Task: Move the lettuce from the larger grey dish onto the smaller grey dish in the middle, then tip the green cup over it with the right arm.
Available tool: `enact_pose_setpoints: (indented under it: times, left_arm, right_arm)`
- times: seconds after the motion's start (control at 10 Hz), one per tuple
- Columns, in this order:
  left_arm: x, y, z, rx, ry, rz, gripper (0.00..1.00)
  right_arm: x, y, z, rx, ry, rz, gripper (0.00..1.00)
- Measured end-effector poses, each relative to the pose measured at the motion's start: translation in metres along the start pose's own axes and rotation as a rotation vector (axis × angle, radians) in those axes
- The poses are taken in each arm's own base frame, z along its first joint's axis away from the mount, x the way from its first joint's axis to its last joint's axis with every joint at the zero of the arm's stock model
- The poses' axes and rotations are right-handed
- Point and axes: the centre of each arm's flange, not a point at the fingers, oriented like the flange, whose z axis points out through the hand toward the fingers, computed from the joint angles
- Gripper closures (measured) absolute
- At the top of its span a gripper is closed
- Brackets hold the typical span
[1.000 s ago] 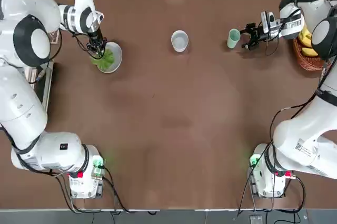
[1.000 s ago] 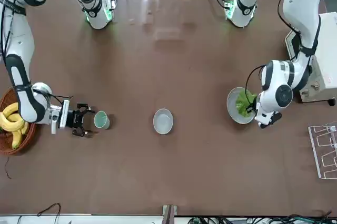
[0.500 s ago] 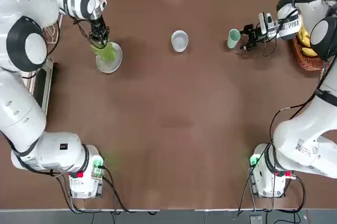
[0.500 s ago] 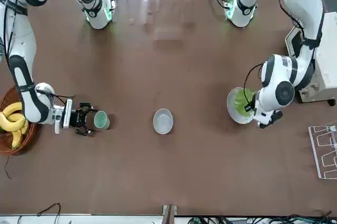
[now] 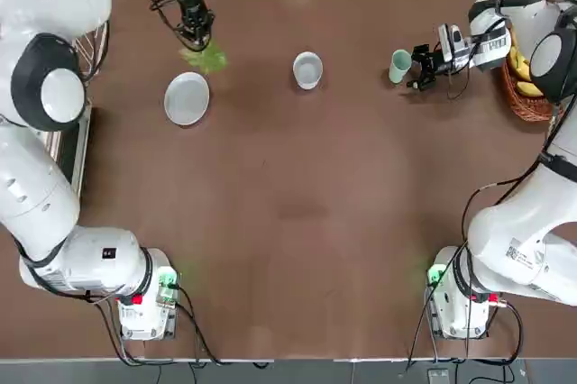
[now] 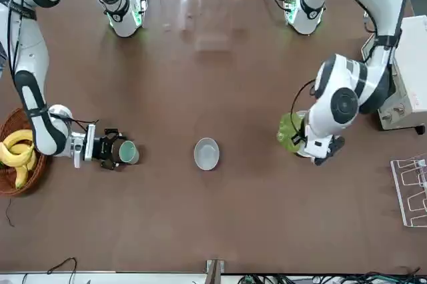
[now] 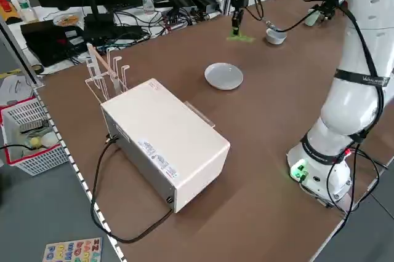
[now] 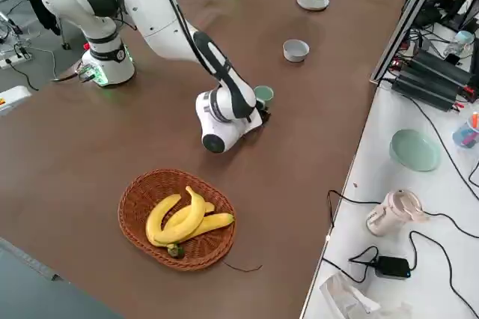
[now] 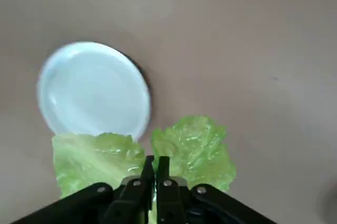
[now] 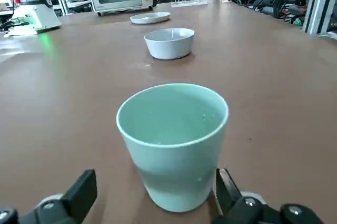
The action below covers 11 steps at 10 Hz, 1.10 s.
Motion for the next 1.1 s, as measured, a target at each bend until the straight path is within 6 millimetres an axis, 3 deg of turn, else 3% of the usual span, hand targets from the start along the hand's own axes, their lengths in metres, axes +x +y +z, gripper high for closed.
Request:
enact_pose_setpoints:
  times: [0.1, 0.3, 0.5, 0.8, 1.1]
  left_arm:
    - [-0.020, 0.038, -0.002, -0.026, 0.003, -0.020, 0.96]
    - [-0.066, 0.112, 0.017, -0.062, -0.014, -0.014, 0.96]
    - [-0.109, 0.161, 0.038, -0.120, -0.006, 0.023, 0.96]
    - [-0.158, 0.207, 0.057, -0.241, 0.064, 0.067, 0.96]
    - [-0.166, 0.227, 0.078, -0.354, 0.082, 0.059, 0.96]
  right_arm:
    - [0.000, 0.000, 0.002, 0.001, -0.005, 0.000, 0.00]
    - [0.000, 0.001, 0.006, -0.002, -0.016, -0.003, 0.00]
    - [0.005, 0.001, 0.016, 0.010, -0.010, -0.009, 0.00]
    - [0.007, 0.002, 0.031, 0.019, -0.003, -0.012, 0.00]
    - [-0.003, -0.002, 0.039, 0.026, 0.007, 0.006, 0.02]
